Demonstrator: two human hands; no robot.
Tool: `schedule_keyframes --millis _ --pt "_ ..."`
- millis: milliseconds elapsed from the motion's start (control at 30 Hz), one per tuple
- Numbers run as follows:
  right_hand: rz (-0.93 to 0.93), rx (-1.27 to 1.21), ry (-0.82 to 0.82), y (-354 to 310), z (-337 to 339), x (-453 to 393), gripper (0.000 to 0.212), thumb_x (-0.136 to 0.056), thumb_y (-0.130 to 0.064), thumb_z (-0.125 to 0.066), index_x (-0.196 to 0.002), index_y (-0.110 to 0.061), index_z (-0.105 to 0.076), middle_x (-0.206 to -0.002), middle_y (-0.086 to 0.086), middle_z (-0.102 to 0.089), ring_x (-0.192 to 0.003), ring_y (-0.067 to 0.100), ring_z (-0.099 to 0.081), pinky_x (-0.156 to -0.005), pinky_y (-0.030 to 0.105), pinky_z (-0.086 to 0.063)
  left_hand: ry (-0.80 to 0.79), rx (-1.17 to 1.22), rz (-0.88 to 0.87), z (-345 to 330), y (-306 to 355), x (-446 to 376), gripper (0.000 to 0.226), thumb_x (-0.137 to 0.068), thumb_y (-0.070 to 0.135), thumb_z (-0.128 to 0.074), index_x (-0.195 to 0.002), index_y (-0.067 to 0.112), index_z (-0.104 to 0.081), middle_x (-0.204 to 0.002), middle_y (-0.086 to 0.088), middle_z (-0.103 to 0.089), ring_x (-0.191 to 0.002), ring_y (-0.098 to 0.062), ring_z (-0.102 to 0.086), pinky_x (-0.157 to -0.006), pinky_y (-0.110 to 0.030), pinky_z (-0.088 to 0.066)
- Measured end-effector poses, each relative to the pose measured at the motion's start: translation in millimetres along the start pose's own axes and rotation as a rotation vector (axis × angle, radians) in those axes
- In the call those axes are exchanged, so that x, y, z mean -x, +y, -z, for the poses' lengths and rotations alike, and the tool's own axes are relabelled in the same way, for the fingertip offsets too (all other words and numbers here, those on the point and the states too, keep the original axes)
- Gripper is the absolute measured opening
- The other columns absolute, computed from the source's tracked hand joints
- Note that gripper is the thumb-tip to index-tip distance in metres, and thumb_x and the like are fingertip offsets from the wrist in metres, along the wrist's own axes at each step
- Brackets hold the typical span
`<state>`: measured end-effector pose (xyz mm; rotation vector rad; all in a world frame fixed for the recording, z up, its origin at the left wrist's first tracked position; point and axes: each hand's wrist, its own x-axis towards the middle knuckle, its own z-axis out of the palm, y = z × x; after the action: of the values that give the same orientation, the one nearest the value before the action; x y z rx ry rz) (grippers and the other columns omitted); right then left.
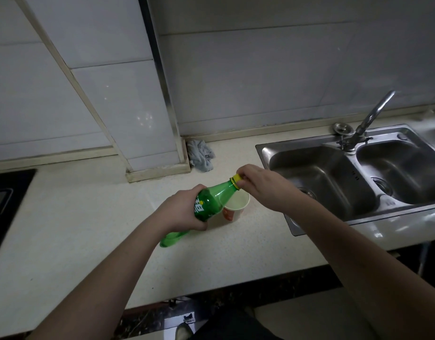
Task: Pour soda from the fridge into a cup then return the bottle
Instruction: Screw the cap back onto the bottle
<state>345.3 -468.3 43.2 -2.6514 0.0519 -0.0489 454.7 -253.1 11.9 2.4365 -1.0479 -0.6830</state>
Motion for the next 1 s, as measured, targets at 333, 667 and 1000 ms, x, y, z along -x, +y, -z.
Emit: schedule_keyframes --millis 333,667,1000 --pt "-0.266 0.105 0.03 -7.6 -7.1 -21.7 0.048 -0.1 -0.036 -0.031 -0.058 -0.015 -0.035 -0.055 0.006 -0.039 -0.055 0.022 -0.041 -0.047 0.029 -0.025 0.188 -0.212 0.04 -10.4 14.3 0.1 0.077 -0.062 0.038 -0.078 -0.129 0.032 -0.042 -0.107 0.007 -0.062 -0.085 -0.015 -0.056 -0.065 -0.029 -0.045" --pt "0.315 0.273 0.357 11.0 -2.6 -10.0 0.037 -0.092 -0.034 -0.036 -0.073 -0.01 -0.057 -0.066 0.003 -0.051 -0.057 0.015 -0.043 -0.055 0.023 -0.025 0.129 -0.15 -0.066 1.8 16.4 -0.8 0.076 -0.06 0.035 -0.08 -0.128 0.034 -0.045 -0.105 0.013 -0.063 -0.089 -0.015 -0.061 -0.07 -0.032 -0.052" --pt "0.023 0.049 0.367 4.0 -3.8 -21.7 0.042 -0.099 -0.042 -0.028 -0.085 -0.013 -0.054 -0.073 0.001 -0.05 -0.068 0.016 -0.046 -0.06 0.026 -0.028 0.368 -0.263 -0.008 3.0 21.6 -9.0 0.081 -0.066 0.036 -0.078 -0.137 0.03 -0.04 -0.122 0.004 -0.061 -0.104 -0.022 -0.06 -0.074 -0.031 -0.045"
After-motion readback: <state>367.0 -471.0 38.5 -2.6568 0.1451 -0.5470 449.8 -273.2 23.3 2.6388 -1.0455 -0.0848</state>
